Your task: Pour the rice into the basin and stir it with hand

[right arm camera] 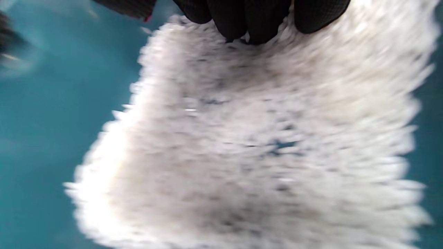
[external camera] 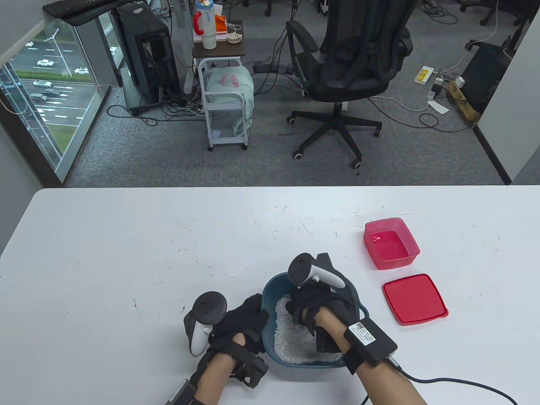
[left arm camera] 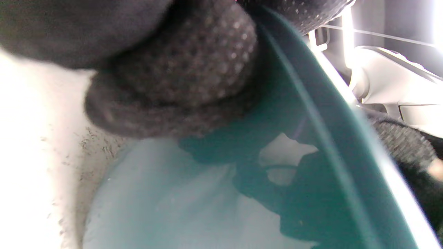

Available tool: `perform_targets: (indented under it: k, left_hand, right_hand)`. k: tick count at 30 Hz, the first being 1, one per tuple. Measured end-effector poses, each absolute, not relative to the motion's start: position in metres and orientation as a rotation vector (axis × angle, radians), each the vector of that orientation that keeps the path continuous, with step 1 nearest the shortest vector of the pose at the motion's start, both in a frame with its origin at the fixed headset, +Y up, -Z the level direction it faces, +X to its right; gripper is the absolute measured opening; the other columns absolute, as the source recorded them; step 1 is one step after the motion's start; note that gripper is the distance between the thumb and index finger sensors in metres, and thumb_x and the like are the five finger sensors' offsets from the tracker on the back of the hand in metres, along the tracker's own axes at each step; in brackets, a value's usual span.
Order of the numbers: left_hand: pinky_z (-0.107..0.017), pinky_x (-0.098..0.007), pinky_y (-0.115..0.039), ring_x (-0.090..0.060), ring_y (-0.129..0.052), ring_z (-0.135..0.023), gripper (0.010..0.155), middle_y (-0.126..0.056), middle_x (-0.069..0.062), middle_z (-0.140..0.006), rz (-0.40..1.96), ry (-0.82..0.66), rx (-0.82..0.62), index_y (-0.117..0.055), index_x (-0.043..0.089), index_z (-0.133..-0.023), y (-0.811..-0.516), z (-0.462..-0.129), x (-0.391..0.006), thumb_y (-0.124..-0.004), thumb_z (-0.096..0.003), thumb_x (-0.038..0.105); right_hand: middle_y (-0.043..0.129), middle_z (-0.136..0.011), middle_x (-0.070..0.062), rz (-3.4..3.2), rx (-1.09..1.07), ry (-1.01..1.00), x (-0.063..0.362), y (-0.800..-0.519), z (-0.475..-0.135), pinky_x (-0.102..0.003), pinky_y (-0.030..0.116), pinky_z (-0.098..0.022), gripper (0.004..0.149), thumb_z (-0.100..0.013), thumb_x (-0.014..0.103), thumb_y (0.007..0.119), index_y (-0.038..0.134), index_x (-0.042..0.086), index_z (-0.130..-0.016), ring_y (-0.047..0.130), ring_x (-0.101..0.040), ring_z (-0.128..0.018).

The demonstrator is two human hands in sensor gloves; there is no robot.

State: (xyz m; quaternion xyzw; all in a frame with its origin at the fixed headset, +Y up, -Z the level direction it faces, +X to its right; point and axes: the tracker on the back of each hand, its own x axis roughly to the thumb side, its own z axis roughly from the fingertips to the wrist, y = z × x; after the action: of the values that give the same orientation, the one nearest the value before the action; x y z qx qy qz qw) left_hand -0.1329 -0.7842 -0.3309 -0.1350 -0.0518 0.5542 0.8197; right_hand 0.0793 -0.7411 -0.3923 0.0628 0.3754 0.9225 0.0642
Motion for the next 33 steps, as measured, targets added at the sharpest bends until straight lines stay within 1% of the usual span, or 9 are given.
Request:
perform_targets:
  k: [4,9,12,14,18,20,26,30,33]
  left_hand:
    - [0.000,-0.026,-0.098,-0.018,-0.110,-0.009,0.064,-0.080,-0.033,-0.092,1.183,-0.100,-0.285,-0.064,-0.001,-0.103,-0.784,-0.331,-0.133,-0.080,-0.0488,0.030]
    - [0.000,-0.026,-0.098,-0.018,-0.110,-0.008,0.064,-0.080,-0.033,-0.092,1.185,-0.094,-0.283,-0.064,-0.001,-0.103,-0.784,-0.330,-0.133,-0.080,-0.0488,0.030]
    - [0.000,-0.026,-0.098,-0.018,-0.110,-0.008,0.064,-0.080,-0.032,-0.092,1.184,-0.092,-0.282,-0.064,-0.001,-0.102,-0.784,-0.330,-0.133,-0.080,-0.0488,0.030]
    - [0.000,-0.026,-0.098,-0.018,-0.110,-0.008,0.064,-0.080,-0.033,-0.092,1.185,-0.091,-0.282,-0.064,-0.001,-0.102,-0.784,-0.330,-0.133,-0.080,-0.0489,0.030]
    - [0.000,-0.026,-0.098,-0.018,-0.110,-0.008,0.064,-0.080,-0.033,-0.092,1.180,-0.092,-0.283,-0.064,-0.001,-0.103,-0.784,-0.330,-0.133,-0.080,-0.0488,0.030]
    - [0.000,-0.026,-0.098,-0.018,-0.110,-0.008,0.064,-0.080,-0.033,-0.092,1.180,-0.095,-0.287,-0.064,-0.001,-0.103,-0.784,-0.331,-0.133,-0.080,-0.0490,0.030]
    - [-0.001,-0.027,-0.098,-0.018,-0.110,-0.009,0.065,-0.079,-0.033,-0.093,1.177,-0.109,-0.290,-0.063,-0.001,-0.103,-0.784,-0.331,-0.133,-0.080,-0.0491,0.030]
    - [-0.001,-0.027,-0.098,-0.019,-0.110,-0.009,0.065,-0.078,-0.033,-0.093,1.178,-0.118,-0.293,-0.063,-0.001,-0.103,-0.784,-0.331,-0.132,-0.080,-0.0491,0.029]
    - [-0.001,-0.027,-0.098,-0.019,-0.110,-0.009,0.065,-0.079,-0.033,-0.093,1.179,-0.118,-0.294,-0.063,-0.002,-0.103,-0.784,-0.331,-0.133,-0.080,-0.0491,0.030]
  right_hand:
    - [0.076,-0.089,-0.030,2.952,0.132,1.247,0.083,-0.743,-0.382,-0.061,0.074,-0.047,0.068,-0.040,0.041,0.071,0.064,0.001,-0.094,0.083,-0.050,-0.073]
    - [0.096,-0.068,-0.034,2.947,0.174,1.406,0.081,-0.747,-0.365,-0.057,0.085,-0.029,0.068,-0.038,0.041,0.073,0.079,-0.011,-0.081,0.100,-0.050,-0.048]
    - [0.101,-0.058,-0.035,2.881,0.248,1.521,0.077,-0.751,-0.357,-0.056,0.087,-0.022,0.068,-0.036,0.042,0.074,0.084,-0.014,-0.074,0.105,-0.050,-0.037]
    - [0.101,-0.057,-0.035,2.727,0.373,1.571,0.075,-0.754,-0.356,-0.056,0.086,-0.021,0.068,-0.035,0.042,0.074,0.085,-0.014,-0.073,0.104,-0.051,-0.036]
    - [0.098,-0.064,-0.035,2.344,0.532,1.550,0.073,-0.757,-0.357,-0.059,0.084,-0.028,0.068,-0.036,0.041,0.075,0.084,-0.011,-0.078,0.101,-0.054,-0.044]
    - [0.094,-0.073,-0.033,2.211,0.565,1.537,0.072,-0.758,-0.359,-0.061,0.083,-0.035,0.068,-0.036,0.041,0.075,0.081,-0.008,-0.082,0.097,-0.054,-0.056]
    - [0.058,-0.100,-0.026,1.984,0.517,1.401,0.066,-0.759,-0.377,-0.066,0.061,-0.056,0.071,-0.039,0.040,0.071,0.052,0.003,-0.097,0.064,-0.050,-0.087]
    - [0.048,-0.103,-0.022,2.104,0.397,1.263,0.070,-0.755,-0.390,-0.066,0.055,-0.059,0.071,-0.041,0.041,0.069,0.045,0.009,-0.100,0.054,-0.047,-0.092]
    - [0.058,-0.100,-0.023,2.332,0.298,1.132,0.075,-0.748,-0.396,-0.066,0.057,-0.057,0.068,-0.041,0.040,0.069,0.053,0.007,-0.098,0.062,-0.047,-0.088]
